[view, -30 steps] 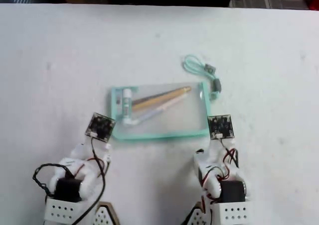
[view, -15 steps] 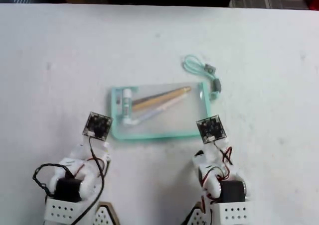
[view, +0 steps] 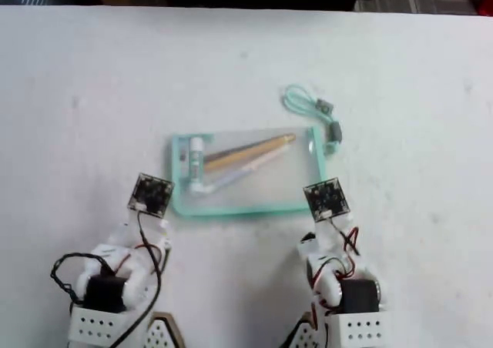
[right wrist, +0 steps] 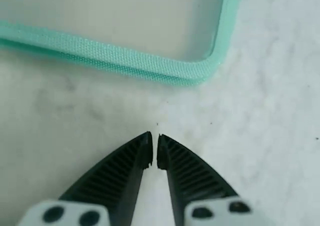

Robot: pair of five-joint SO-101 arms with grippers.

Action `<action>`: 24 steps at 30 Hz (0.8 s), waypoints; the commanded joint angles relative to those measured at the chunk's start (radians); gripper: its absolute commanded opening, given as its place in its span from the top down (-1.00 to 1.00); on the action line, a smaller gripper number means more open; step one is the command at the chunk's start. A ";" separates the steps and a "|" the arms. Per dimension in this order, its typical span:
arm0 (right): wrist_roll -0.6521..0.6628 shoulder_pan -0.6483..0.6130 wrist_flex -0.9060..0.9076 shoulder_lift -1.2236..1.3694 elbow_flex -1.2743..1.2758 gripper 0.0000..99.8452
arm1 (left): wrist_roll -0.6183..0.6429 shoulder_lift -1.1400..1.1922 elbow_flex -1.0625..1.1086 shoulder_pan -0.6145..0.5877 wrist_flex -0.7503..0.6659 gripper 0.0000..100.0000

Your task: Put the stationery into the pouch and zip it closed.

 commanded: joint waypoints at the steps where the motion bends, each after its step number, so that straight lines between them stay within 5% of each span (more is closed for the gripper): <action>1: 0.009 -0.010 0.005 -0.002 0.009 0.97 | -0.005 -0.002 -0.002 0.007 0.008 0.95; 24: 0.011 -0.004 0.005 -0.002 0.009 0.97 | -0.005 -0.002 -0.002 0.007 0.008 0.95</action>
